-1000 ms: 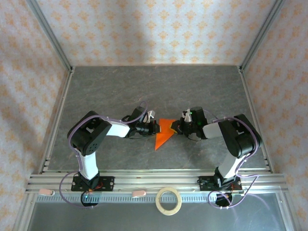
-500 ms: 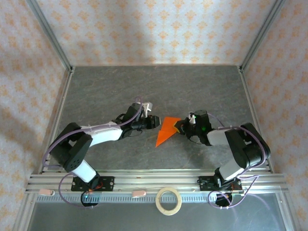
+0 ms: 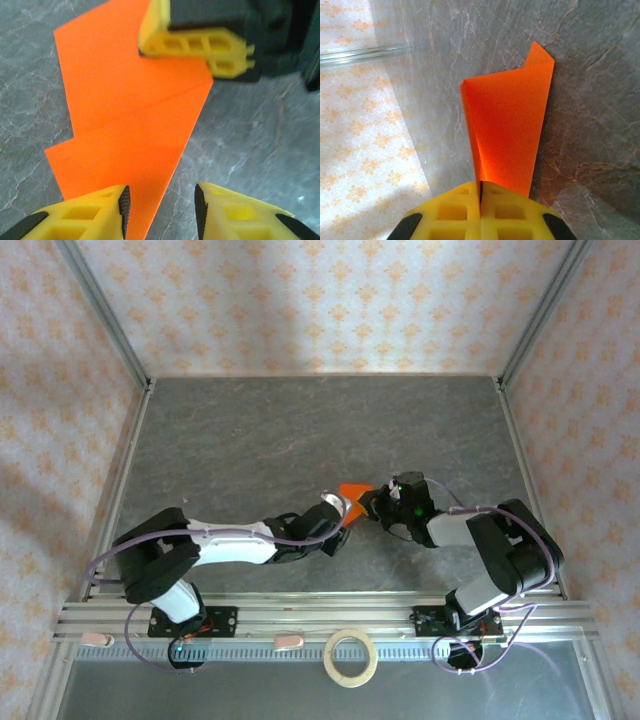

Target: Fold a paper plane with a square sheet of paper (pick it up from the middle)

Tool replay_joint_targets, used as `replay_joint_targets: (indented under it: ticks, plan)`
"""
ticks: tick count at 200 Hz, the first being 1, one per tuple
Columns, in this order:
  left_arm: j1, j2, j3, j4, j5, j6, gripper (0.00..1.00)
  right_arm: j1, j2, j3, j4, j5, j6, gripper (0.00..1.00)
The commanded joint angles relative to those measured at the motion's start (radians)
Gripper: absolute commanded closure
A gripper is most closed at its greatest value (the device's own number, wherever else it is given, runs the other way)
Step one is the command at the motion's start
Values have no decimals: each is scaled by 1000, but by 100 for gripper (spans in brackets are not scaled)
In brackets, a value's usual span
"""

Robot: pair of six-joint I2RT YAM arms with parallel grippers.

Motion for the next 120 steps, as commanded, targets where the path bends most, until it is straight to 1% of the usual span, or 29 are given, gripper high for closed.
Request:
replay_joint_targets:
  ticks: [1,41,65,95,120]
  plan:
    - [-37,45,50,-71,-152,72,58,5,-16,3,19,26,12,100]
    - [-96,115,94,-118,-284,84,59,5,-18,8,16,21,13,100]
    - [-126,140,109,-140,-362,93,62,5,-21,10,11,22,14,100]
    - [-145,160,115,-157,-409,101,70,4,-21,11,8,22,12,100]
    - [-152,166,116,-158,-418,115,75,5,-22,13,7,24,12,100]
